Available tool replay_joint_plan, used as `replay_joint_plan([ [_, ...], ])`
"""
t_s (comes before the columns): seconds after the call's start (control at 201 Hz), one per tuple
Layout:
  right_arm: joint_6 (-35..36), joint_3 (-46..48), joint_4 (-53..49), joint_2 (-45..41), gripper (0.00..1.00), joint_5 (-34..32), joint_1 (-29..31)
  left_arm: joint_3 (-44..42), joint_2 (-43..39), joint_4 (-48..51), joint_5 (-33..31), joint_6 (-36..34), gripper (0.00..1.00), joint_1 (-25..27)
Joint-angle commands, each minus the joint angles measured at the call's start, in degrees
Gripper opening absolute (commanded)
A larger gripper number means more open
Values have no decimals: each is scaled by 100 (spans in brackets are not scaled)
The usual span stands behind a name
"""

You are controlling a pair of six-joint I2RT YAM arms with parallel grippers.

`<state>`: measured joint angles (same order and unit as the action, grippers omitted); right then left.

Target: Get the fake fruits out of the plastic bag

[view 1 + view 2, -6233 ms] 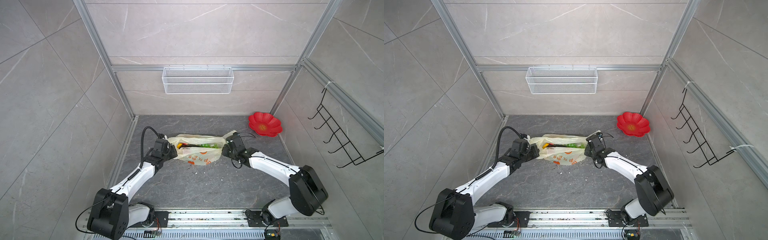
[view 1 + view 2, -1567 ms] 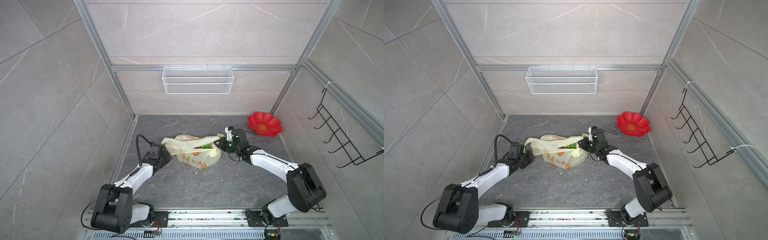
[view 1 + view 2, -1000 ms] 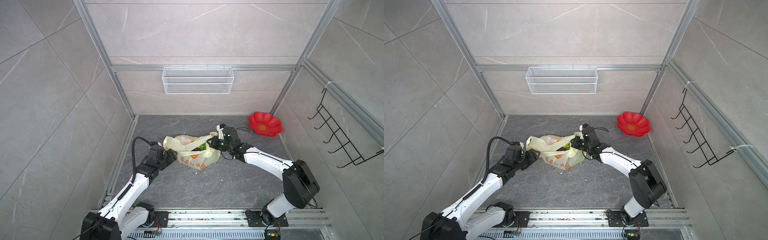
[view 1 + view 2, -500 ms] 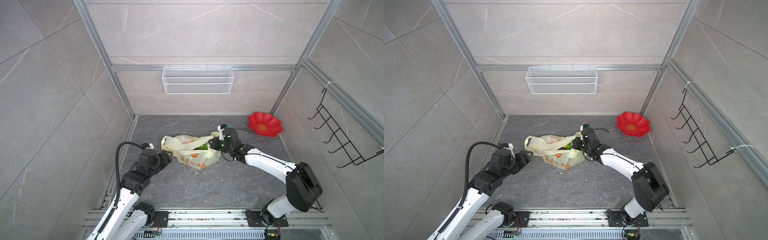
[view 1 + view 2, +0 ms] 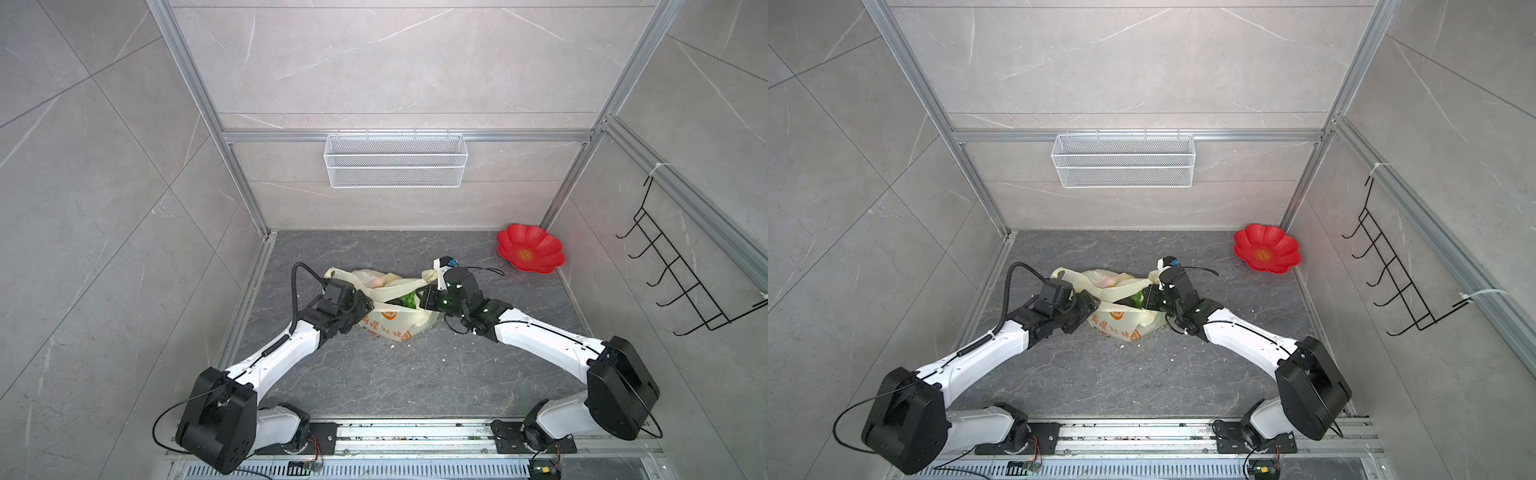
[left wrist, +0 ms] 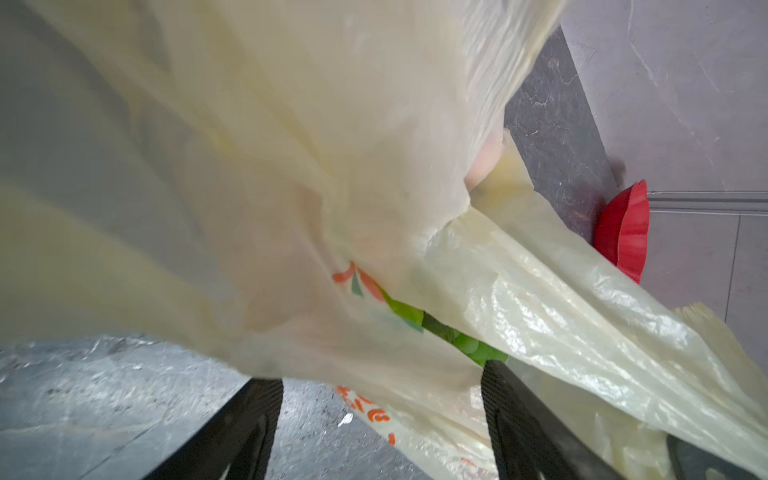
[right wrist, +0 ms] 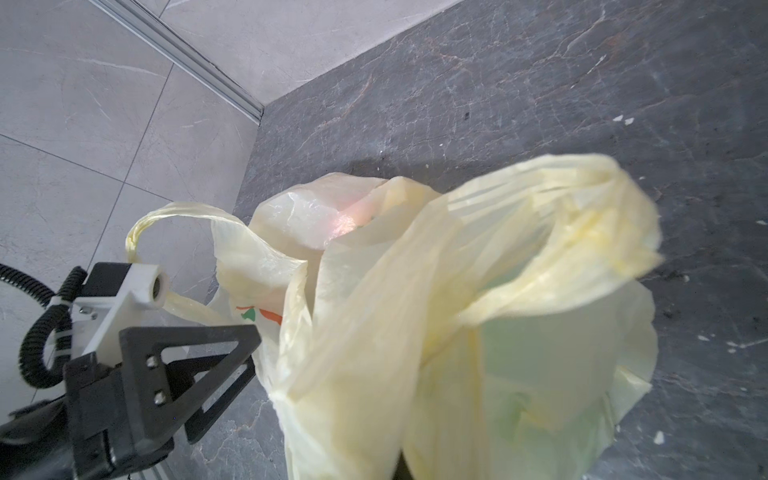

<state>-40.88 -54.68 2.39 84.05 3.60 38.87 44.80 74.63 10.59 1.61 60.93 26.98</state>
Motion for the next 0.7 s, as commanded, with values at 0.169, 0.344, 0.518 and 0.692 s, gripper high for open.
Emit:
replay_joint_plan([
  [0.169,152,63,-139,-228,0,-291,57,245,363,-597,-89,-32,69,-4],
  [0.344,20,-254,-453,-121,0,-558,13,-164,166,-637,-23,-36,39,-5],
  [0.518,-513,-389,-93,203,3,86,-503,-641,-180,-699,-107,-261,3,-117],
  [0.692,-948,-860,273,854,6,1024,-1224,-1517,-1006,-992,-108,-593,0,-510],
])
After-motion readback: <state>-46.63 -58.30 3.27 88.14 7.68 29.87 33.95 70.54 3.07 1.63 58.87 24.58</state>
